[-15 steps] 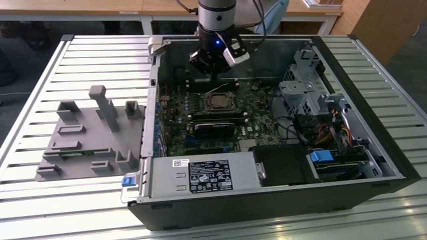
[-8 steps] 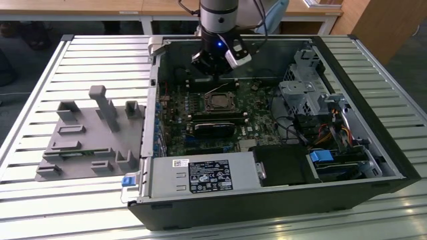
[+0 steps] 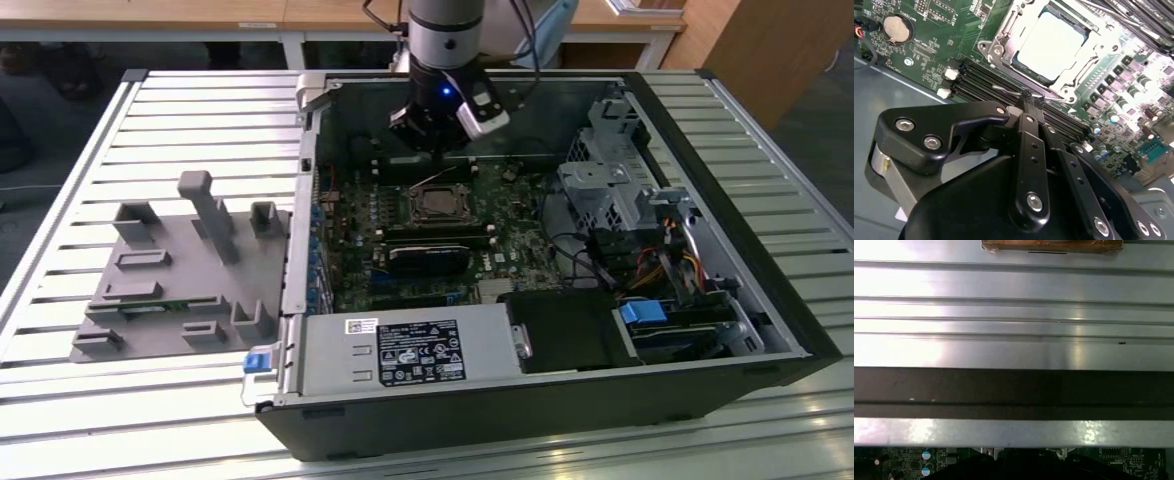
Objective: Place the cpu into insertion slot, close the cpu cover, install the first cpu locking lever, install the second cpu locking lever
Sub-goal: 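Install the first cpu locking lever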
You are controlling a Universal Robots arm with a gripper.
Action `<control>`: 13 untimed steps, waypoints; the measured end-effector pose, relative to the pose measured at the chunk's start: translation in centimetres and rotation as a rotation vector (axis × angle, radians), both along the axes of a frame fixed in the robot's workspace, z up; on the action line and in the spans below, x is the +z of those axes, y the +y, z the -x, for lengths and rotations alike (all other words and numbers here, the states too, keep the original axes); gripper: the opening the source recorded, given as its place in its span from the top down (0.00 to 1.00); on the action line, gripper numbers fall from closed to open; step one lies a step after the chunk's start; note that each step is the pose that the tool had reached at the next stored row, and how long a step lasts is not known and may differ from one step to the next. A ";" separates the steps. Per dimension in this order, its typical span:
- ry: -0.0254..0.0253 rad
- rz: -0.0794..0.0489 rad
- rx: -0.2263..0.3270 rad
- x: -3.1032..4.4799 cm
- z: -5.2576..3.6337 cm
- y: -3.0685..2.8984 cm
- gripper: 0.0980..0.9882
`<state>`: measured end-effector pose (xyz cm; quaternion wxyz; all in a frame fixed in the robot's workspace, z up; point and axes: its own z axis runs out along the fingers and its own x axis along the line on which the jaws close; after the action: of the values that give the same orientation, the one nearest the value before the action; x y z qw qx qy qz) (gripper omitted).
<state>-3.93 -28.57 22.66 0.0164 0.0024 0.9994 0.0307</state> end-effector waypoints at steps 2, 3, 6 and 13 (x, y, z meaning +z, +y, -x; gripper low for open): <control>0.0002 0.000 0.000 -0.09 -0.15 0.04 0.99; 0.0002 0.000 0.000 -0.14 -0.21 0.07 0.99; 0.0004 0.000 0.000 -0.26 -0.35 0.10 0.99; 0.0003 0.000 0.000 -0.50 -0.79 0.12 0.99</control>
<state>-3.14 -28.45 22.16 0.0163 0.0025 0.9994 0.0306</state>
